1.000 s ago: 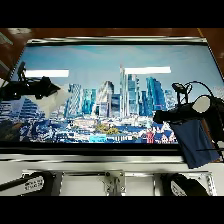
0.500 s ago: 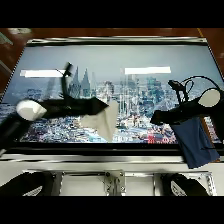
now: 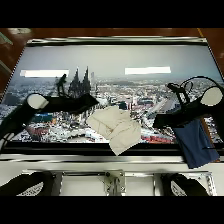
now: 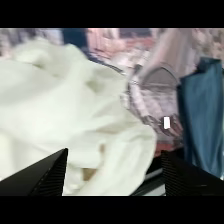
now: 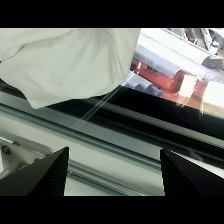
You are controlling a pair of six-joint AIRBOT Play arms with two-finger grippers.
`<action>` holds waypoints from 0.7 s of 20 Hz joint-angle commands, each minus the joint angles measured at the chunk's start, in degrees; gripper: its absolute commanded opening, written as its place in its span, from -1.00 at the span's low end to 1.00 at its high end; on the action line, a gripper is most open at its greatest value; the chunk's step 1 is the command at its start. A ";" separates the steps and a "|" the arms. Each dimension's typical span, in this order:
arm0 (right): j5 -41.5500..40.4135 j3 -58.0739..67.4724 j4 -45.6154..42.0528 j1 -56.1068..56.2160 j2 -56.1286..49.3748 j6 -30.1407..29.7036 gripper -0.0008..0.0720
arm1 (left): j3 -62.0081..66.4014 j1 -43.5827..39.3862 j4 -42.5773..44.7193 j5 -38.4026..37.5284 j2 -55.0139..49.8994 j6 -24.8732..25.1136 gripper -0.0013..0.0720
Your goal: Fold the shirts.
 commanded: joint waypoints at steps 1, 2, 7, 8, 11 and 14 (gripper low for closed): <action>-0.92 -0.04 -2.45 0.02 0.04 0.00 0.91 | -3.32 16.72 5.88 -16.37 -1.27 1.97 0.95; -2.10 -0.26 -2.38 0.02 0.02 0.00 0.91 | -5.66 17.86 5.88 -16.81 -2.36 2.21 0.96; -7.85 -1.11 -2.27 0.02 -0.02 0.02 0.91 | -10.78 10.78 2.64 -11.26 -11.28 4.02 0.96; -8.48 -1.14 -2.29 0.02 -0.02 0.02 0.91 | -10.78 9.27 1.11 -9.35 -13.09 4.04 0.96; -9.16 -1.14 -2.25 0.02 -0.02 0.48 0.91 | -10.62 5.90 -8.68 -3.50 -17.66 7.61 0.96; -9.09 -2.16 0.13 0.07 -0.02 1.73 0.91 | -9.62 4.33 -15.21 0.87 -20.35 10.51 0.95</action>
